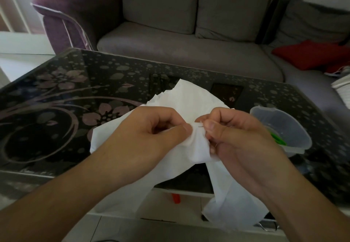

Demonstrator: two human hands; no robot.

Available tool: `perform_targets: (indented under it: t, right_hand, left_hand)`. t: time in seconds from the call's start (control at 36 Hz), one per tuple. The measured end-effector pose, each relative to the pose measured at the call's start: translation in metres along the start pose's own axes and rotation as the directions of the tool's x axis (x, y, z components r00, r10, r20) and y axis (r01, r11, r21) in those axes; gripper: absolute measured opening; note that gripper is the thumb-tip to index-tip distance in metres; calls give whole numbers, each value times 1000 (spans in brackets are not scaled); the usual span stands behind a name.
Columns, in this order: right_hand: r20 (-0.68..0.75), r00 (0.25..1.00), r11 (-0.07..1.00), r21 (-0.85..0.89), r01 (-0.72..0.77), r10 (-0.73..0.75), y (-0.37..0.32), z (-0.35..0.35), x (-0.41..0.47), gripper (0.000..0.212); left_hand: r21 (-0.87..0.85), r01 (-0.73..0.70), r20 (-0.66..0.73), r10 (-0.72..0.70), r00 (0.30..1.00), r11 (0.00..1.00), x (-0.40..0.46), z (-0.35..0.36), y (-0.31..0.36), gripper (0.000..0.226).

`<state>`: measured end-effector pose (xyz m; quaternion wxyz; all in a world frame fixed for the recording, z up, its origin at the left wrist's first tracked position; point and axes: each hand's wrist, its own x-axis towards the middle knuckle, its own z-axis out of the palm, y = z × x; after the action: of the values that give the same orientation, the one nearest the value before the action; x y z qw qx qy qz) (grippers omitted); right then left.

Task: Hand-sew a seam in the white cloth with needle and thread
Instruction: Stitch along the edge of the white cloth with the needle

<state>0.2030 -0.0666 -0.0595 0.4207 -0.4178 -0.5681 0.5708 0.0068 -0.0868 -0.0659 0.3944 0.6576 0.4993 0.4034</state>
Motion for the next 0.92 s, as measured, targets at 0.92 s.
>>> perform_targets:
  t: [0.92]
  right_hand:
    - [45,999,990,140,-4,-2,9,8,-1,21]
  left_hand:
    - [-176,53,19,-50,999,983,-3,11,-4,21]
